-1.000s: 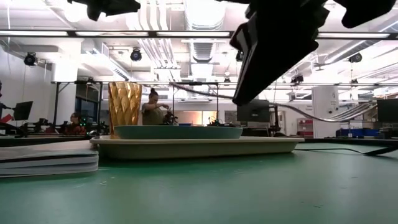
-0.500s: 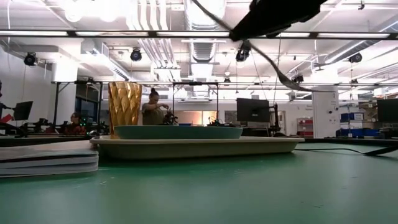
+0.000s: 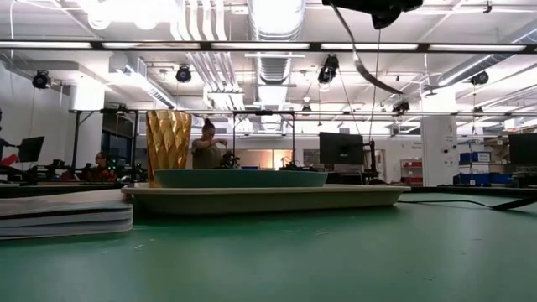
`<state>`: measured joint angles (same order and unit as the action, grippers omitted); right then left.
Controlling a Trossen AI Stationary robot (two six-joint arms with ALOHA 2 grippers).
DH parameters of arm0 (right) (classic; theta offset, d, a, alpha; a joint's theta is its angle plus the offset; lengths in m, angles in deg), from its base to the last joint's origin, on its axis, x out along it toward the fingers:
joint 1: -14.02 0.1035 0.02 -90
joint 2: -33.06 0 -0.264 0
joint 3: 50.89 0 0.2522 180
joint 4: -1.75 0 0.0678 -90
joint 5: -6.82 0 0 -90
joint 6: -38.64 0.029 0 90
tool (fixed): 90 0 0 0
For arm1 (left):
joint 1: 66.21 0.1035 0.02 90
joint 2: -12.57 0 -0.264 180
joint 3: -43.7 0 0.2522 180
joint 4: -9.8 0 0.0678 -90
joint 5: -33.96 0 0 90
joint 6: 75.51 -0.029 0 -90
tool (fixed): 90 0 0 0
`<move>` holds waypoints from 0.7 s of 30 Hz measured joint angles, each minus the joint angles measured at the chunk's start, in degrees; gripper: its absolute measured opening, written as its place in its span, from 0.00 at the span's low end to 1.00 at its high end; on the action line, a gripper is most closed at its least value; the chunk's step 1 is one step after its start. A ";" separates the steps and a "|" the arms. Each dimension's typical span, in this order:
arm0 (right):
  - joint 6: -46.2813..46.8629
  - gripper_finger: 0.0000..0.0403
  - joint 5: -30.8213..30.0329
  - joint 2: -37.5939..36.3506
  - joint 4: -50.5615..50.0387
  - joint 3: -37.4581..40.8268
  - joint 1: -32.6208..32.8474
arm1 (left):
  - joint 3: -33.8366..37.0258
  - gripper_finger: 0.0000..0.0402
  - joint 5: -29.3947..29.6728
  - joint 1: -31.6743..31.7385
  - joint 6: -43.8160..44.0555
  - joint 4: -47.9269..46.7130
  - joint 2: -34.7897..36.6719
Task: Pick and place plate/cup/fork/spoon on tray
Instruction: Put the orange fork on the white serving tray
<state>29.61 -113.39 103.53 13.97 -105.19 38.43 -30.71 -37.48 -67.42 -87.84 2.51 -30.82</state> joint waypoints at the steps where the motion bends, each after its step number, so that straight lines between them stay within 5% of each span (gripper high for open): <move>1: -0.67 0.03 0.07 -0.20 3.21 1.02 -0.65 | -1.06 0.26 -2.08 -0.40 0.77 -0.02 -1.22; 5: -3.39 0.03 0.22 -0.56 14.28 4.50 -2.52 | -5.35 0.26 -10.12 -3.23 1.57 0.26 -8.00; 12: -10.82 0.03 0.23 -0.57 24.95 6.40 -3.77 | -9.29 0.26 -10.33 -8.40 1.48 -0.71 -21.26; 21: -15.90 0.03 0.81 -1.11 40.76 12.83 -3.70 | -11.41 0.26 -1.48 -11.54 1.55 -6.16 -33.82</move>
<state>13.71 -112.58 102.42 54.73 -92.36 34.73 -42.12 -38.96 -78.96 -86.29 -3.65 -64.63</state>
